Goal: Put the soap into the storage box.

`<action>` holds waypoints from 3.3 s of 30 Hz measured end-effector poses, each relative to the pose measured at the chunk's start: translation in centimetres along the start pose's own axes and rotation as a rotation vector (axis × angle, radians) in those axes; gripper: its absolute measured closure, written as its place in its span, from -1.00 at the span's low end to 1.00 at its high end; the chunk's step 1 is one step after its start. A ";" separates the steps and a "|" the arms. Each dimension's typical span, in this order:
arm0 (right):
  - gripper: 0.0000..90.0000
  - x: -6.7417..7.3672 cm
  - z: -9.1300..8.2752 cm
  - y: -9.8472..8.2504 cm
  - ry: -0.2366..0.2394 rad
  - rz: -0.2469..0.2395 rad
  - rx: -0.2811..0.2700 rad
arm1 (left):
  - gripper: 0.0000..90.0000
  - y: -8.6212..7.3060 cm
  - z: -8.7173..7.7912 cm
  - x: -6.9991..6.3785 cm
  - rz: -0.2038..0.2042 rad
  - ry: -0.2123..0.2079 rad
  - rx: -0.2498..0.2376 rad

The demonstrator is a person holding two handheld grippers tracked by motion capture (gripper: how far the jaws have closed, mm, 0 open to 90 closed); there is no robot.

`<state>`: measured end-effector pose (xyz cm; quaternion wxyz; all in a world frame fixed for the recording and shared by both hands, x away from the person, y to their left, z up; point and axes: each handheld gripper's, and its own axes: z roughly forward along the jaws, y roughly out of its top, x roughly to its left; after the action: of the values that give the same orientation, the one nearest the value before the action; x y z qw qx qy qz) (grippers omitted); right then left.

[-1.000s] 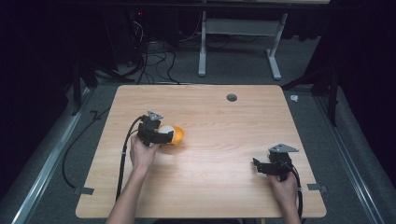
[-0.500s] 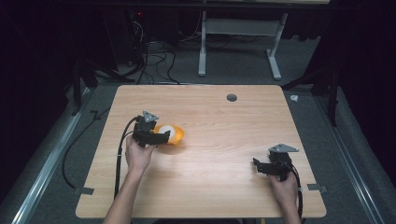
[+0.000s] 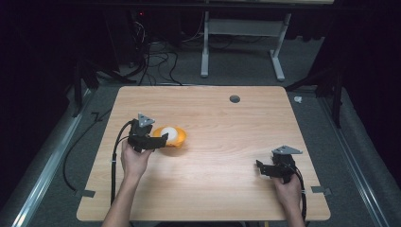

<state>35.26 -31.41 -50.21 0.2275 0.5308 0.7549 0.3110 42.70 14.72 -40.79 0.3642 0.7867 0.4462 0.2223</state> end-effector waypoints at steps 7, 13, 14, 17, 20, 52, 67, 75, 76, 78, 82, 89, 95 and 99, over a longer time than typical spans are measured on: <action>-0.55 0.0 0.0 0.0 0.000 -0.001 0.000 | -0.55 -0.1 -0.9 -0.2 0.007 -0.008 -0.018; -0.55 0.0 0.0 0.0 0.000 0.000 0.000 | -0.55 -0.3 -2.1 -0.2 0.008 -0.020 -0.037; -0.55 0.0 0.0 0.0 0.000 0.000 0.000 | -0.55 -0.3 -2.3 -0.2 0.011 -0.021 -0.039; -0.55 0.0 0.0 0.0 0.000 0.000 0.000 | -0.55 -0.5 -2.8 -0.2 0.005 -0.026 -0.049; -0.55 0.0 0.0 0.0 0.000 0.000 0.000 | -0.55 -0.8 -3.3 0.0 -0.001 -0.025 -0.054; -0.55 0.0 0.0 0.0 0.000 -0.001 0.000 | -0.56 -4.8 -6.8 0.5 -0.054 -0.025 -0.074; -0.55 0.0 0.0 0.0 0.000 -0.001 0.000 | -0.56 -6.3 -7.1 0.7 -0.092 -0.030 -0.073; -0.55 0.0 0.0 0.0 0.000 -0.001 0.000 | -0.56 -7.3 -6.9 0.6 -0.104 -0.050 -0.062; -0.55 0.0 0.0 0.0 0.000 -0.001 0.000 | -0.56 -7.4 -6.8 0.6 -0.107 -0.052 -0.062; -0.55 0.0 0.0 0.0 0.000 -0.001 0.000 | -0.56 -7.6 -6.7 0.5 -0.113 -0.057 -0.059; -0.55 0.0 0.0 0.0 0.000 -0.001 0.000 | -0.56 -8.0 -6.3 0.4 -0.118 -0.061 -0.049; -0.55 0.0 0.0 0.0 0.000 -0.001 0.000 | -0.56 -8.7 -5.8 0.7 -0.129 -0.062 -0.033; -0.55 0.0 0.0 0.0 0.000 -0.001 0.000 | -0.56 -9.3 -5.3 0.8 -0.145 -0.067 -0.022; -0.55 0.0 0.0 0.0 0.000 -0.001 0.000 | -0.56 -9.6 -5.1 0.9 -0.149 -0.066 -0.015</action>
<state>35.24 -31.42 -50.21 0.2274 0.5304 0.7553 0.3108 34.49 20.64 -44.92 0.4003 0.7553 0.4897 0.1719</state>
